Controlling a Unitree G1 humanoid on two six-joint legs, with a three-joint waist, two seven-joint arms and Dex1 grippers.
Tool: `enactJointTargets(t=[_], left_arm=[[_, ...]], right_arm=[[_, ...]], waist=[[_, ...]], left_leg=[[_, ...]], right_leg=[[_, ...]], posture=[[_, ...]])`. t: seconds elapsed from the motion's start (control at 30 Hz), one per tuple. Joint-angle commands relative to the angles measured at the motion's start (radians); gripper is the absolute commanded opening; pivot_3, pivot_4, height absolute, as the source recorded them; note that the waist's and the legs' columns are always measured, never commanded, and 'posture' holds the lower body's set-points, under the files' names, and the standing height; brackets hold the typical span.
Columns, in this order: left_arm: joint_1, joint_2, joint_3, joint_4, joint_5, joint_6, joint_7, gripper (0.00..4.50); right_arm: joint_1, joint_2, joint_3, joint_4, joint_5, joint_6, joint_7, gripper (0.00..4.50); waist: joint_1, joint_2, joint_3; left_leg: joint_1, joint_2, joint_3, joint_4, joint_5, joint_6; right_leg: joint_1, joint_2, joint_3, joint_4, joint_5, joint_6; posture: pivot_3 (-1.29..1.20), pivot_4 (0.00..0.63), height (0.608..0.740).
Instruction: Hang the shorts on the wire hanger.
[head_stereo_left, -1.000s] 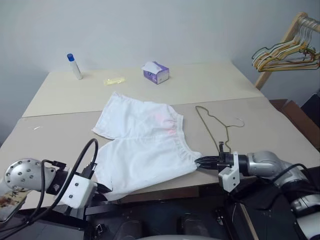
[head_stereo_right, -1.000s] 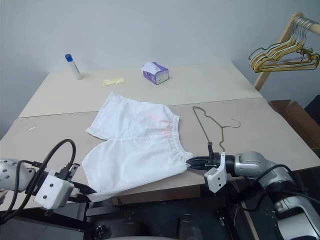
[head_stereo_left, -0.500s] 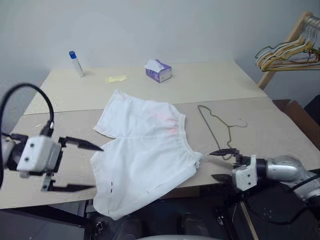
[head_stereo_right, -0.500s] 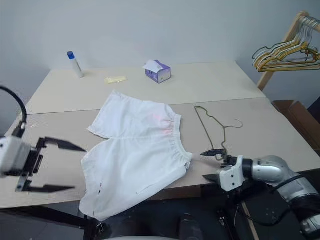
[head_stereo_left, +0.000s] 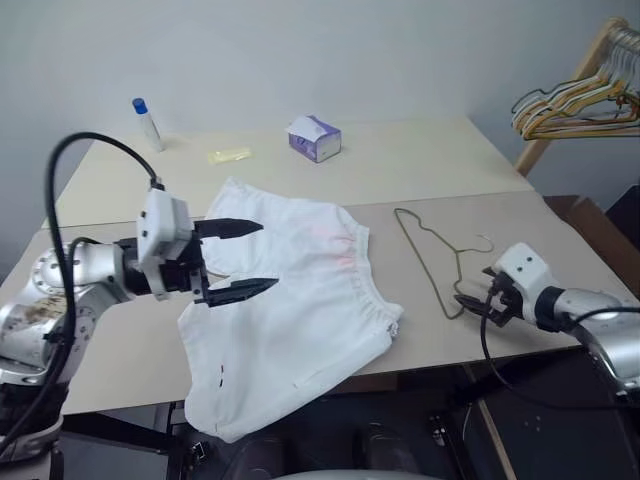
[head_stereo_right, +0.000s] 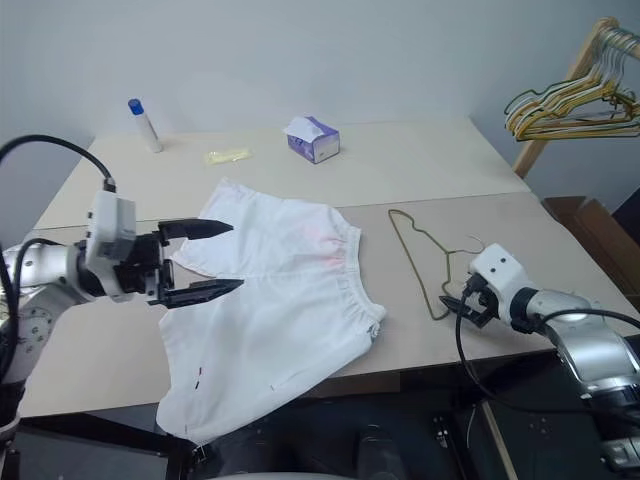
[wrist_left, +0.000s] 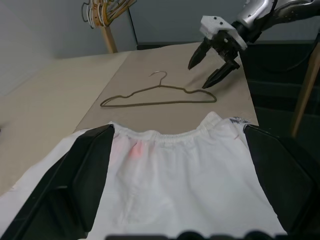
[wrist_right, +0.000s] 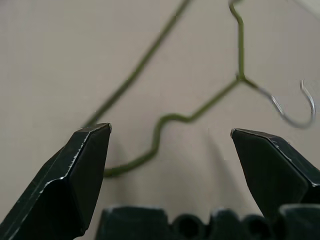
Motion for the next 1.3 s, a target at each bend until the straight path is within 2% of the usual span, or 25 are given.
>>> enactJointTargets(t=[0.03, 0.1, 0.2, 0.5, 0.6, 0.7, 0.83, 0.97, 1.1, 1.2, 1.3], left_arm=[[-0.014, -0.016, -0.003, -0.021, 0.032, -0.025, 0.000, 4.48], [-0.017, -0.024, -0.004, -0.018, 0.042, -0.028, -0.003, 4.48], [-0.008, -0.023, -0.001, -0.019, 0.053, -0.033, -0.017, 4.50], [0.006, -0.044, 0.012, -0.032, 0.071, -0.036, 0.002, 4.50], [-0.013, -0.069, 0.007, -0.020, 0.081, -0.035, 0.024, 4.50], [-0.038, -0.096, -0.001, 0.001, 0.095, -0.032, 0.043, 4.50], [-0.111, -0.142, -0.034, 0.061, 0.132, -0.025, 0.075, 4.50], [-0.232, -0.201, -0.074, 0.157, 0.180, 0.029, 0.142, 4.50], [-0.326, -0.217, -0.100, 0.236, 0.178, 0.100, 0.133, 4.50], [-0.373, -0.224, -0.111, 0.290, 0.185, 0.120, 0.119, 4.50], [-0.413, -0.226, -0.115, 0.344, 0.190, 0.136, 0.109, 4.50]], right_arm=[[-0.093, 0.045, 0.033, 0.077, -0.069, 0.129, -0.032, 4.50], [-0.128, 0.067, 0.052, 0.123, -0.095, 0.142, -0.008, 4.50], [-0.157, 0.077, 0.075, 0.138, -0.112, 0.163, 0.046, 3.92], [-0.197, 0.094, 0.102, 0.190, -0.185, 0.188, 0.089, 0.89], [-0.190, 0.083, 0.099, 0.179, -0.219, 0.136, 0.095, 0.02], [-0.161, 0.035, 0.123, 0.155, -0.301, -0.037, 0.105, 0.02], [-0.161, -0.013, 0.117, 0.132, -0.413, -0.282, 0.038, 0.02], [-0.194, -0.038, 0.095, 0.158, -0.548, -0.686, -0.142, 0.02], [-0.237, -0.095, 0.124, 0.205, -0.739, -1.049, -0.327, 0.02], [-0.277, -0.118, 0.146, 0.240, -0.873, -1.229, -0.448, 0.02], [-0.318, -0.120, 0.154, 0.260, -0.994, -1.326, -0.553, 0.02]], waist=[[-0.004, 0.000, 0.000], [-0.004, 0.000, 0.000], [-0.007, -0.001, 0.000], [-0.007, -0.002, -0.001], [-0.003, -0.003, -0.002], [0.002, -0.003, -0.002], [0.000, -0.002, -0.003], [-0.010, -0.002, -0.003], [-0.028, -0.002, -0.003], [-0.042, -0.002, -0.003], [-0.057, -0.002, -0.003]], left_leg=[[0.000, 0.000, 0.000, 0.000, 0.000, 0.000], [0.000, 0.000, 0.000, 0.000, 0.000, 0.000], [0.000, 0.000, 0.000, 0.000, 0.000, 0.000], [0.000, -0.001, -0.001, 0.000, 0.000, 0.000], [0.000, -0.001, -0.002, 0.000, 0.000, 0.000], [-0.001, -0.001, -0.002, 0.000, 0.000, 0.001], [-0.002, -0.002, -0.001, 0.000, -0.001, 0.001], [-0.002, -0.003, 0.000, 0.000, 0.002, -0.003], [-0.002, -0.003, 0.000, 0.000, 0.004, -0.007], [-0.003, -0.002, 0.000, 0.000, 0.005, -0.007], [-0.003, -0.003, 0.001, 0.000, 0.005, -0.008]], right_leg=[[0.000, 0.000, 0.000, 0.000, 0.000, 0.000], [0.000, 0.000, 0.000, 0.000, 0.000, 0.001], [0.000, 0.000, -0.001, -0.001, 0.000, 0.001], [0.001, 0.000, -0.001, -0.006, 0.002, 0.003], [0.002, 0.000, -0.001, -0.008, 0.003, 0.004], [0.002, 0.000, -0.001, -0.010, 0.003, 0.005], [0.001, 0.000, -0.001, -0.011, 0.005, 0.004], [0.001, 0.000, 0.000, -0.011, 0.005, 0.005], [0.001, 0.000, 0.000, -0.012, 0.005, 0.006], [0.000, 0.000, 0.001, -0.012, 0.005, 0.006], [0.000, 0.000, 0.001, -0.012, 0.005, 0.006]], posture=[[0.05, 0.033, 0.740], [0.05, 0.033, 0.740], [0.05, 0.033, 0.740], [0.07, 0.036, 0.740], [0.07, 0.035, 0.740], [0.07, 0.035, 0.740], [0.03, 0.013, 0.740], [0.01, 0.002, 0.740], [-0.01, 0.000, 0.740], [-0.02, 0.000, 0.740], [-0.04, 0.000, 0.740]])
